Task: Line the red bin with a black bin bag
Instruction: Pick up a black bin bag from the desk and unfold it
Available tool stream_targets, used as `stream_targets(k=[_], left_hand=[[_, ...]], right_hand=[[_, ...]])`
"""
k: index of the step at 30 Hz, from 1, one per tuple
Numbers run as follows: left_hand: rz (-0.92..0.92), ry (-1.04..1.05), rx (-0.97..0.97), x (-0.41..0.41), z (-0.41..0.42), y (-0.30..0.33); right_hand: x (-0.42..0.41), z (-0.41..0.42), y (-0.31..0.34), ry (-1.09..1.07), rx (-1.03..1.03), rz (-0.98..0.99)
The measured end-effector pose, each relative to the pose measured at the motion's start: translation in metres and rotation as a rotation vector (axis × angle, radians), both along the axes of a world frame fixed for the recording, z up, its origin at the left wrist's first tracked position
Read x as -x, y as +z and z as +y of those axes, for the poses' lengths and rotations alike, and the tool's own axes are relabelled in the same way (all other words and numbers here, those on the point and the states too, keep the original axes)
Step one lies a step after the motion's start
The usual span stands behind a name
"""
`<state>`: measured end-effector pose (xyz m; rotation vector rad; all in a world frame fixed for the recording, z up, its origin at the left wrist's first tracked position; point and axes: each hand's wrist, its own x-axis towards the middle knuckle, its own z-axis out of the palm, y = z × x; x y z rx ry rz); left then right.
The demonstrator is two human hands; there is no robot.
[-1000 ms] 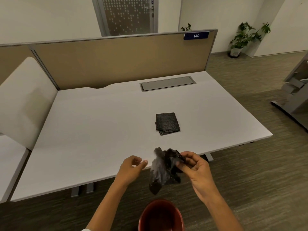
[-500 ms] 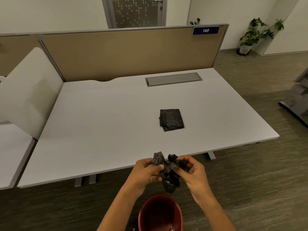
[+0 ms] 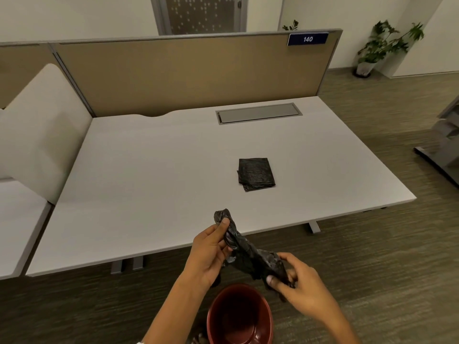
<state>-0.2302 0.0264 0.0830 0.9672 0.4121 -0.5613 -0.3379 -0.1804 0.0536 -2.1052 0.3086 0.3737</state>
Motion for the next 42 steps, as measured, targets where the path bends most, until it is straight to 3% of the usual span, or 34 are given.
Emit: stream_targets(k=[5,8,14,22,27,36,42], left_hand=[[-0.017,-0.017,0.002,0.001,-0.001,0.0],[-0.029,-0.036,-0.008,0.003,-0.003,0.003],[-0.062,-0.092,0.013,0.009,-0.004,0.007],[-0.099,-0.141,0.096,0.001,0.021,0.009],[-0.24,-0.188,0.062,-0.01,0.048,0.0],[-0.512,-0.135,-0.387,-0.014,0.067,0.0],[-0.476,-0.079,-0.544,-0.007,0.073,-0.004]], right_hand=[[0.0,-0.006,0.028,0.11,0.216,0.103],[-0.002,-0.002,0.046,0.084,0.277,0.042],[-0.015,0.036,0.056,0.042,0.108,-0.29],[-0.026,0.048,0.035,-0.254,-0.147,-0.409],[-0.024,0.048,0.037,-0.472,-0.059,-0.505],[-0.016,0.053,0.032,-0.495,0.19,-0.683],[-0.01,0.045,0.026,-0.453,0.244,-0.682]])
